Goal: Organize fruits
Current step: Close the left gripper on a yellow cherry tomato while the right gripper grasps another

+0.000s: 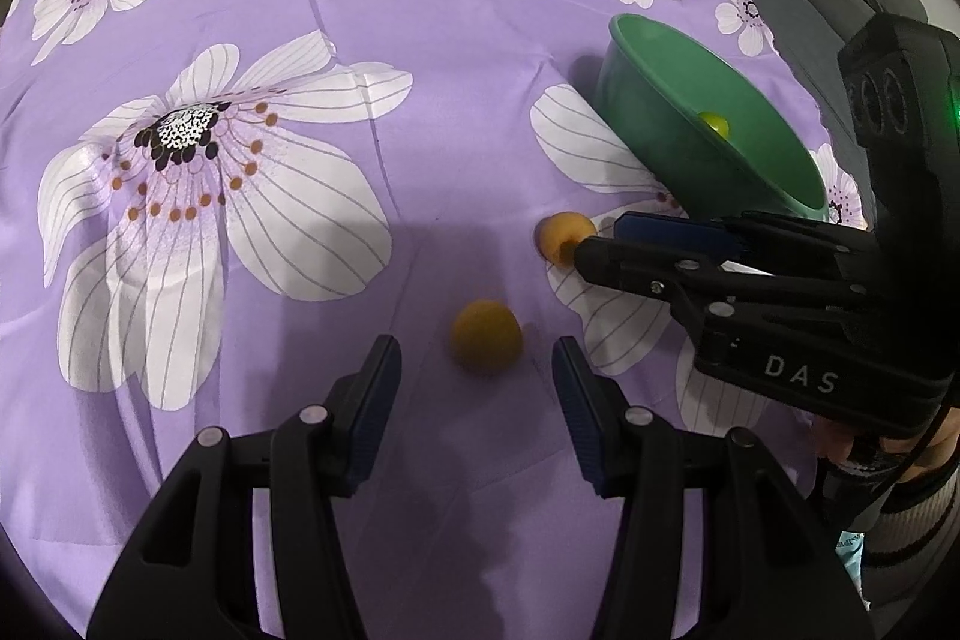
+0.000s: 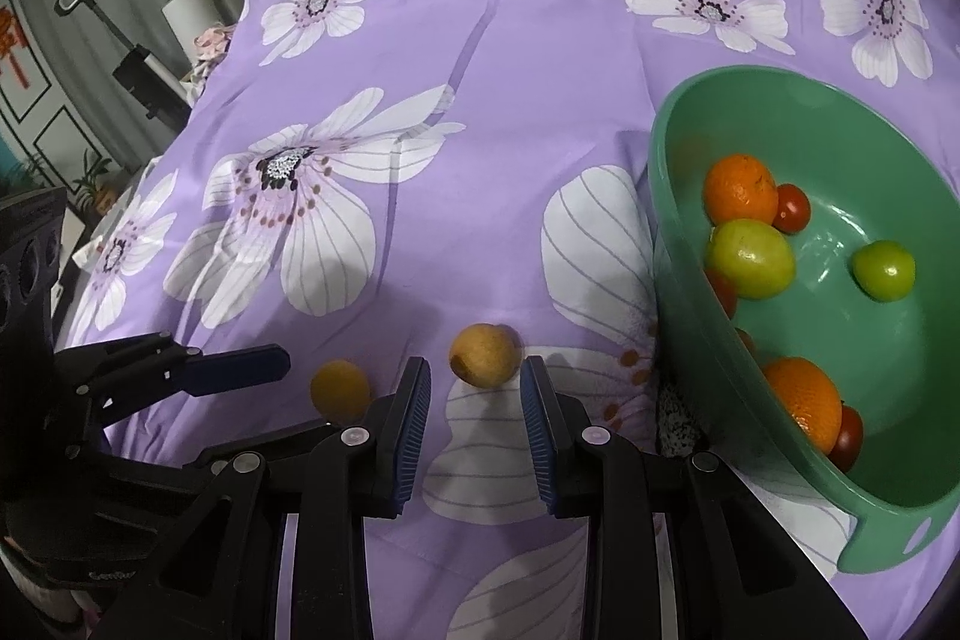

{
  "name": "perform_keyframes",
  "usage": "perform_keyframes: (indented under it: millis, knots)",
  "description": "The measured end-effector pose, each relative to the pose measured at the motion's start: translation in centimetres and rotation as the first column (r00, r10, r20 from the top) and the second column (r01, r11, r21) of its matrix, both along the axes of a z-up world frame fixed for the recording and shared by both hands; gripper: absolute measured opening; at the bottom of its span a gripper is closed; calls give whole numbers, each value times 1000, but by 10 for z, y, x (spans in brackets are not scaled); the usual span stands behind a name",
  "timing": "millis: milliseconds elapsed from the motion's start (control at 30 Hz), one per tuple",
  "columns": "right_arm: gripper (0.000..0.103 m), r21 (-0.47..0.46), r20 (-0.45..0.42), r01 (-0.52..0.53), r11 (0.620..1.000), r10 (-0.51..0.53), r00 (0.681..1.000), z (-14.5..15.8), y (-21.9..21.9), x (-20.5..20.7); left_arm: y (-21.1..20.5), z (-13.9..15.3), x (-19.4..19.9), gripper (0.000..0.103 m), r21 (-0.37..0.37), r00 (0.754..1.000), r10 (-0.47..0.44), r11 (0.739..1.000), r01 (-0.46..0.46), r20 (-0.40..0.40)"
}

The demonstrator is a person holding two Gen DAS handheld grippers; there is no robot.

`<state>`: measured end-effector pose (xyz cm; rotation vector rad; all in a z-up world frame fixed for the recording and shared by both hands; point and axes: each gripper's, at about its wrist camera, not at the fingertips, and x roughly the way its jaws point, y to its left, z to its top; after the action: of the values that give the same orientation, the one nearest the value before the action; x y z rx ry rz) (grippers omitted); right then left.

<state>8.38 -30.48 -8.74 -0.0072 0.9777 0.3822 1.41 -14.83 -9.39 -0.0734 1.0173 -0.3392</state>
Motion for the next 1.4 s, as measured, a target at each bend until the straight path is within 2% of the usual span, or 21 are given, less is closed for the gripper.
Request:
perform_keyframes:
  millis: [500, 633, 1100, 1233, 1367, 1400]
  knots:
    - [31, -11, -17, -15, 1000, 15, 1000, -5, 5, 9, -3, -1, 6, 50, -25, 1000, -8, 1000, 8, -4]
    - [31, -23, -16, -10, 1000, 10, 1000, -6, 6, 11, -4, -2, 9, 43, -33, 1000, -9, 999, 9, -2]
    - [31, -40, -36, -14, 999, 13, 999, -13, 10, 21, -3, -5, 9, 39, -45, 1000, -5, 999, 4, -13]
    - [31, -41, -36, -14, 999, 12, 999, -13, 11, 21, -6, -6, 10, 29, -42, 1000, -8, 999, 7, -18]
    - [31, -43, -37, -14, 999, 12, 999, -13, 11, 21, -6, -7, 11, 28, -43, 1000, -6, 999, 5, -22]
    - [31, -44, -37, -14, 999, 12, 999, -13, 11, 21, -6, -7, 11, 25, -42, 1000, -6, 999, 5, -22]
